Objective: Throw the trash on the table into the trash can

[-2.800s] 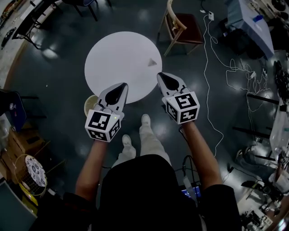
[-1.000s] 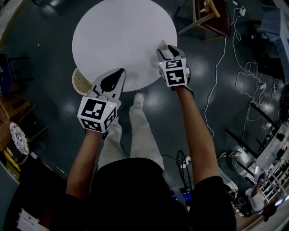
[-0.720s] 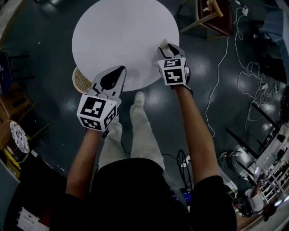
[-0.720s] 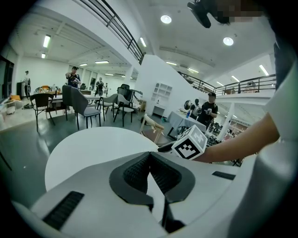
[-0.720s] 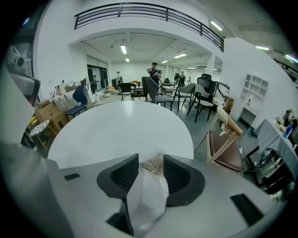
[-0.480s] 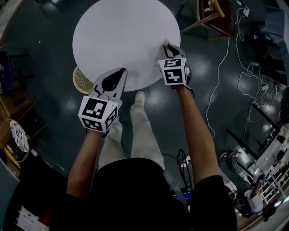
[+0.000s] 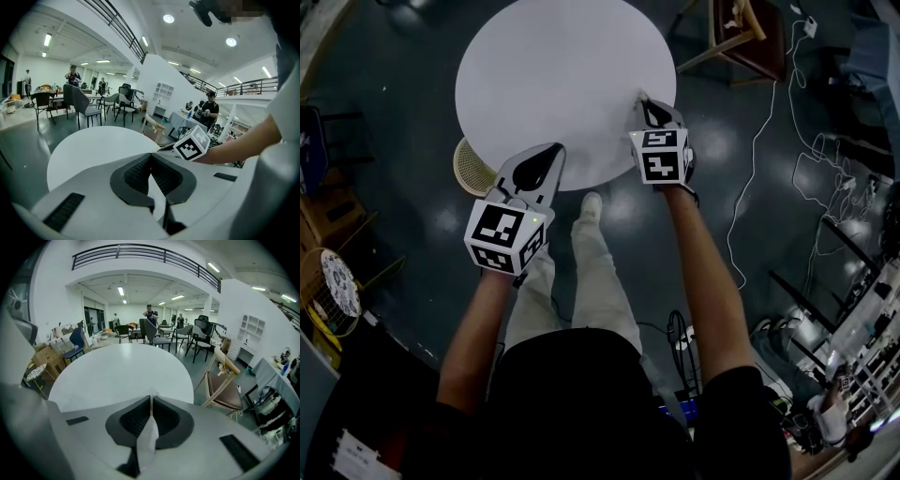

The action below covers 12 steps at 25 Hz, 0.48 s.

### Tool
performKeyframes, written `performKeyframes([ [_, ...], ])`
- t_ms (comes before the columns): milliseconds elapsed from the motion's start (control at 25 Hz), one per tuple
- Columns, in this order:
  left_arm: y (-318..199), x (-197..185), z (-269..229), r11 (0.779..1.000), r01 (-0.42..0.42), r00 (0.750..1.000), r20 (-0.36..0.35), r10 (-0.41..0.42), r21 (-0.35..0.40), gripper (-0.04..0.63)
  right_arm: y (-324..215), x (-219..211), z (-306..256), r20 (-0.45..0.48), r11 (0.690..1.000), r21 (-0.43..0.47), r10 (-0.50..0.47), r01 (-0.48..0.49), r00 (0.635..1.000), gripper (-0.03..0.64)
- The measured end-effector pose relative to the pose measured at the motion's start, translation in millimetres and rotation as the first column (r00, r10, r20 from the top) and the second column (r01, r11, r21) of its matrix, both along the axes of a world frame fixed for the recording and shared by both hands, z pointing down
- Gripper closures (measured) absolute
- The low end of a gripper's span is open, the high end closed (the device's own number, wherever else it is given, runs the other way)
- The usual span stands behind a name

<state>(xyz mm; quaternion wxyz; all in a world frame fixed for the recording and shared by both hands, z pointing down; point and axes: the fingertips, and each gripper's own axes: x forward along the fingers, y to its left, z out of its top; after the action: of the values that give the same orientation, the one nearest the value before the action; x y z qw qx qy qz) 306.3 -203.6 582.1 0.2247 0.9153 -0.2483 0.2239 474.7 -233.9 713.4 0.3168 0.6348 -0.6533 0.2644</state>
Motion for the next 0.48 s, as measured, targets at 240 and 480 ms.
performKeyframes([
  [240,2,-9,-11,1.0,-0.003,1.0,-0.002,0.003,0.009,0.58,4,-7,-20,0.031,0.999,0.03,0.028,-0.029,0.999,0.585],
  [480,4,-18,-22,1.0,-0.002,1.0,0.004,0.002,0.023,0.58,7,-12,-47,0.052,0.997,0.071,0.036,-0.04,0.998,0.589],
])
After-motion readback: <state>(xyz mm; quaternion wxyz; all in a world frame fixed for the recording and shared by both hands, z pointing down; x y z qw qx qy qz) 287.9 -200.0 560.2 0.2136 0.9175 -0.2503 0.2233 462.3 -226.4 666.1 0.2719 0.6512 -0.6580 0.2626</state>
